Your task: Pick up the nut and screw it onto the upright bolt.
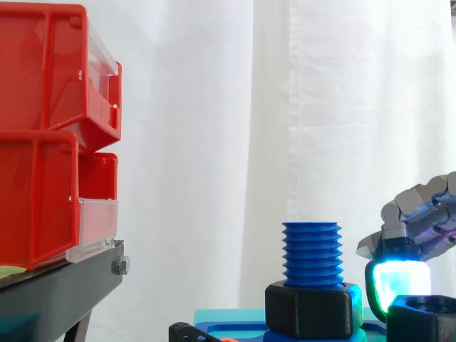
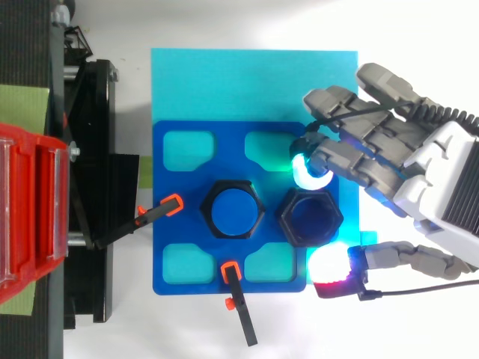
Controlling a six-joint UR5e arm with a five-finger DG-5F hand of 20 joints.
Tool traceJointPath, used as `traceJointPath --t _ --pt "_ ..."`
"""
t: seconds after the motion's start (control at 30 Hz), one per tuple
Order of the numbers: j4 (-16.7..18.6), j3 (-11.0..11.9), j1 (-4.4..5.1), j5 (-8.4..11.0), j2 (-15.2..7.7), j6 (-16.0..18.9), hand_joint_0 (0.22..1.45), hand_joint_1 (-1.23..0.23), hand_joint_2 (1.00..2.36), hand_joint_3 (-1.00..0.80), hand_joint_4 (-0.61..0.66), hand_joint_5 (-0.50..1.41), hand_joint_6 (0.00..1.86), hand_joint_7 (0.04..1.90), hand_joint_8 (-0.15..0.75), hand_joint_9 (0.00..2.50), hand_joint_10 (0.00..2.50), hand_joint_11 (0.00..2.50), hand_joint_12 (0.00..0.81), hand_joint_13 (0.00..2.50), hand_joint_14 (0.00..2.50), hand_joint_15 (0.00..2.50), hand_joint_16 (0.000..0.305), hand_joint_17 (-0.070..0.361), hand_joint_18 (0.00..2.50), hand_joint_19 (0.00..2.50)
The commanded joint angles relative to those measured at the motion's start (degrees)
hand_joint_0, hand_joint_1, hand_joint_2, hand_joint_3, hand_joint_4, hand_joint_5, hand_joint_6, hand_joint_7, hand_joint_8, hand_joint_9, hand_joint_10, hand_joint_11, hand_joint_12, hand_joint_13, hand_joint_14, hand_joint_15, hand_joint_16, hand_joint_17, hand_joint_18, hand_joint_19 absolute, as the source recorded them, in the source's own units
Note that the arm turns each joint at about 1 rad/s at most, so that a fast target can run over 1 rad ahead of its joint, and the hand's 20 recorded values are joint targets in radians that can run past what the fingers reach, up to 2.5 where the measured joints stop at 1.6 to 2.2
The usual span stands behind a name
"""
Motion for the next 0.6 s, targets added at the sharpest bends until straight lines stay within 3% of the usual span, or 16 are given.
traceJointPath --t 0.0,0.27,0.43,0.57 --pt "-0.3 0.9 -0.18 -0.01 0.0 0.3 0.58 -0.73 1.0 -0.48 0.26 -0.16 0.51 1.32 0.28 0.36 0.0 0.0 0.334 0.36 0.0 0.0 0.044 0.098 0.29 0.04" --pt "-5.1 2.6 -0.44 -0.1 0.0 0.4 0.59 -0.71 1.0 -0.49 0.26 -0.16 0.54 1.3 0.284 0.4 0.0 0.0 0.333 0.39 0.0 0.0 0.043 0.097 0.32 0.05" --pt "-9.7 4.2 -0.53 -0.36 0.3 2.8 0.59 -0.71 1.0 -0.49 0.25 -0.16 0.55 1.29 0.283 0.4 0.0 0.0 0.333 0.4 0.0 0.0 0.043 0.096 0.32 0.06" --pt "-11.3 4.8 -0.7 -0.36 0.5 3.8 0.59 -0.71 1.0 -0.49 0.25 -0.16 0.56 1.28 0.284 0.41 0.0 0.0 0.333 0.41 0.0 0.0 0.043 0.096 0.33 0.06"
